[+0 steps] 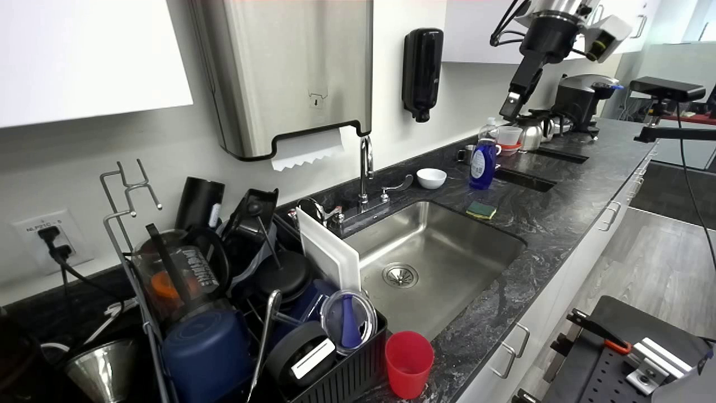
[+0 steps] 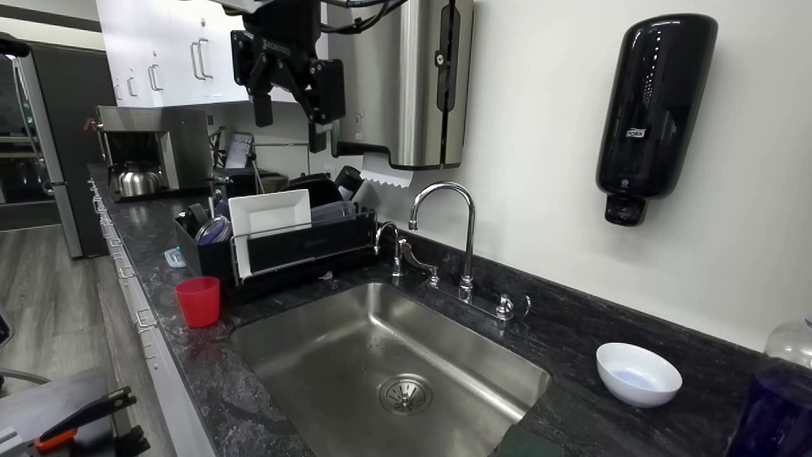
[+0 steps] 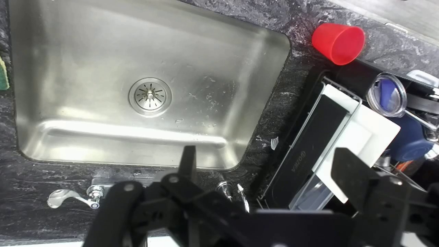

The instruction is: Put the red cup in the sink

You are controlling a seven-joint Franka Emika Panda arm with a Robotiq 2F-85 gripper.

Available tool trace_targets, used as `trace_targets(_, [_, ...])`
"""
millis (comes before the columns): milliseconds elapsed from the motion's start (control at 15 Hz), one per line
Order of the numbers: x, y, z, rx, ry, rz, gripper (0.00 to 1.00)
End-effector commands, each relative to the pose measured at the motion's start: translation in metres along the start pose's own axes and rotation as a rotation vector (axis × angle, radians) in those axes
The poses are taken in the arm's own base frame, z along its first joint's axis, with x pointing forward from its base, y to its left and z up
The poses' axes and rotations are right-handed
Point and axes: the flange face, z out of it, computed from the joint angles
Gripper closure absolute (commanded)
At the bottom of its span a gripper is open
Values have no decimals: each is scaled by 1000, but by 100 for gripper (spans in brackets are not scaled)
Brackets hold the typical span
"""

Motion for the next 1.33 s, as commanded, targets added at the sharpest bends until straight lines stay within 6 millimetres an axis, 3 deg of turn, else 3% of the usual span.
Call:
trace_targets(0, [0,0,0,1,-1,0,0])
trace_targets(200, [1,-2,2,7,4,5,0])
trace_targets(467, [6,-21,21,32,-26,-51,0])
trace_targets(800, [11,-50,63,42,-127,-125,0])
trace_targets(1267, [19,-64,125,53,-266,-211,0])
